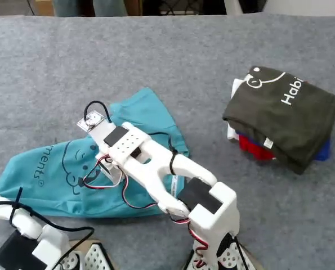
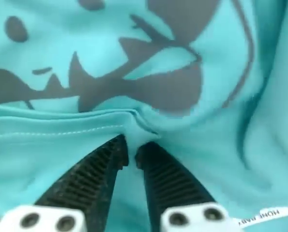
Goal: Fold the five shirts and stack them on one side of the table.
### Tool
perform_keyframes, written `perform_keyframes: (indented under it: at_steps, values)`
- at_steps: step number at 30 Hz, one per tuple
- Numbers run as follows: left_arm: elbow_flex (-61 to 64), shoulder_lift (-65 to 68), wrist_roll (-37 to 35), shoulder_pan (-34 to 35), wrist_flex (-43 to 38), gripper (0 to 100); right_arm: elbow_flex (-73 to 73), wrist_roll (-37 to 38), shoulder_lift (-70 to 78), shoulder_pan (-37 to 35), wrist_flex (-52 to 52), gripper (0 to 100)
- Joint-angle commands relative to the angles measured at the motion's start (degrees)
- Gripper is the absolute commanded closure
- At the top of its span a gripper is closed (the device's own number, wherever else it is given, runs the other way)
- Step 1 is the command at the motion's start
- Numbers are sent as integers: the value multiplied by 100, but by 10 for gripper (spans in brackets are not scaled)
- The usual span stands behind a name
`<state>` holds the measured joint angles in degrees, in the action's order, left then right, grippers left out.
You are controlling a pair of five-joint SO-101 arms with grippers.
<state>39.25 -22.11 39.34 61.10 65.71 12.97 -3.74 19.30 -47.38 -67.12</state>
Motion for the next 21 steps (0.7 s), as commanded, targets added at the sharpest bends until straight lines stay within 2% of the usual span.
perform_keyframes:
  at_steps: [1,6,15,21]
  values:
    - [-31,-185,26,-66,-88,971,-391,0,-13,316,-369,974]
    - [-31,-185,26,-66,-88,971,-910,9,-13,703,-1046,973]
    - [-48,-185,35,-66,-88,971,-2141,255,-22,985,-2514,973]
    - [-84,-185,53,-57,-88,971,-2835,396,-110,1530,-3235,972]
